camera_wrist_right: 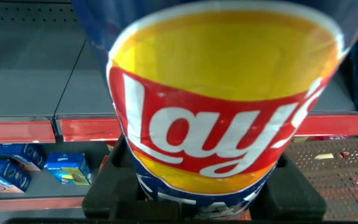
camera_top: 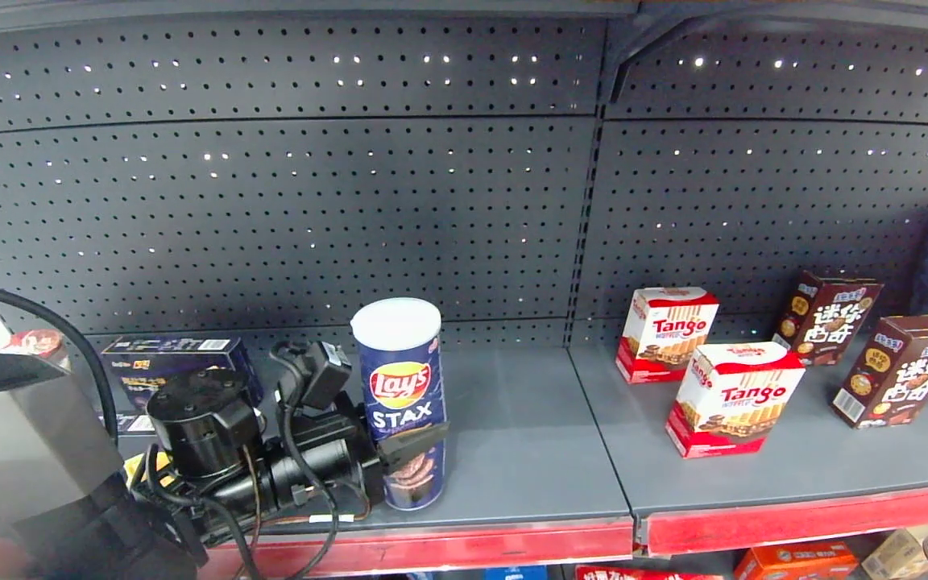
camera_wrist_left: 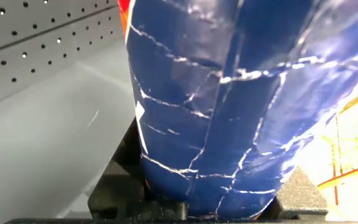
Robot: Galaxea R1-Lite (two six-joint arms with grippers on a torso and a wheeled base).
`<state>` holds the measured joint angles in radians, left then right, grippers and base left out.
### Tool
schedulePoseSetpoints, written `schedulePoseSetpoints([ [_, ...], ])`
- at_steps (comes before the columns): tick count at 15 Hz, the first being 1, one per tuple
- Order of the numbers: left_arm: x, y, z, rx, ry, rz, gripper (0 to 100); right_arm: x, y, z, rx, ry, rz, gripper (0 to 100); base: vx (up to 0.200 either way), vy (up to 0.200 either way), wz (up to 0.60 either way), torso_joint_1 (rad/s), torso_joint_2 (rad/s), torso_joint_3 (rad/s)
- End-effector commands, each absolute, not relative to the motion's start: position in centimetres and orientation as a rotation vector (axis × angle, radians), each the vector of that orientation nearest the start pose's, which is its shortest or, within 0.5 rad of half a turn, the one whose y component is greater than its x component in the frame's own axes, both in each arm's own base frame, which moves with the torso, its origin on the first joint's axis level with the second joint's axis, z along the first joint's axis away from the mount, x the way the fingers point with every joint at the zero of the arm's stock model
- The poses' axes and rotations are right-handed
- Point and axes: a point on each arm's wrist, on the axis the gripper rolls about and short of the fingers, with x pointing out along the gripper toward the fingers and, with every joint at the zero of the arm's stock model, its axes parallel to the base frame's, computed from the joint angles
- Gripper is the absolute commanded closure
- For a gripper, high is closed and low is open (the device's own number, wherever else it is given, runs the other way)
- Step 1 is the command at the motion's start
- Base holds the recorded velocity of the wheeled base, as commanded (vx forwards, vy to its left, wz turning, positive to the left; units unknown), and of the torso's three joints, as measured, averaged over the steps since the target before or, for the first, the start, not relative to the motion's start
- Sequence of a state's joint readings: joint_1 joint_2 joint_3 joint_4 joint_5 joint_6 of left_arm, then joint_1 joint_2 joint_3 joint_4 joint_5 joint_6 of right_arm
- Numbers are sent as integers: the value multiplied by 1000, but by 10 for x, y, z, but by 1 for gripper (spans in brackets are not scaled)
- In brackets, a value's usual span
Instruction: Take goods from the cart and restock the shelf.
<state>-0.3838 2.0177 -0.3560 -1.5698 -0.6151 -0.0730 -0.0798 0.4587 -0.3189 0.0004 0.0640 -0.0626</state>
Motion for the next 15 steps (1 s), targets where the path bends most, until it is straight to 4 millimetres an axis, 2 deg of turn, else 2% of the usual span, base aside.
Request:
schedulePoseSetpoints([
  [1, 262, -120, 75, -79, 152, -993, 100, 16, 0, 169, -53, 140, -11, 100, 0, 0, 0, 0, 0, 0],
  [10, 269, -120, 59, -83, 201, -984, 100, 16, 0, 169, -52, 140, -17, 100, 0, 0, 0, 0, 0, 0],
  [11, 270, -120, 57, -84, 207, -982, 0, 16, 0, 169, -52, 140, -17, 100, 0, 0, 0, 0, 0, 0],
  [15, 269, -120, 57, -84, 209, -982, 0, 16, 0, 169, -52, 141, -15, 100, 0, 0, 0, 0, 0, 0],
])
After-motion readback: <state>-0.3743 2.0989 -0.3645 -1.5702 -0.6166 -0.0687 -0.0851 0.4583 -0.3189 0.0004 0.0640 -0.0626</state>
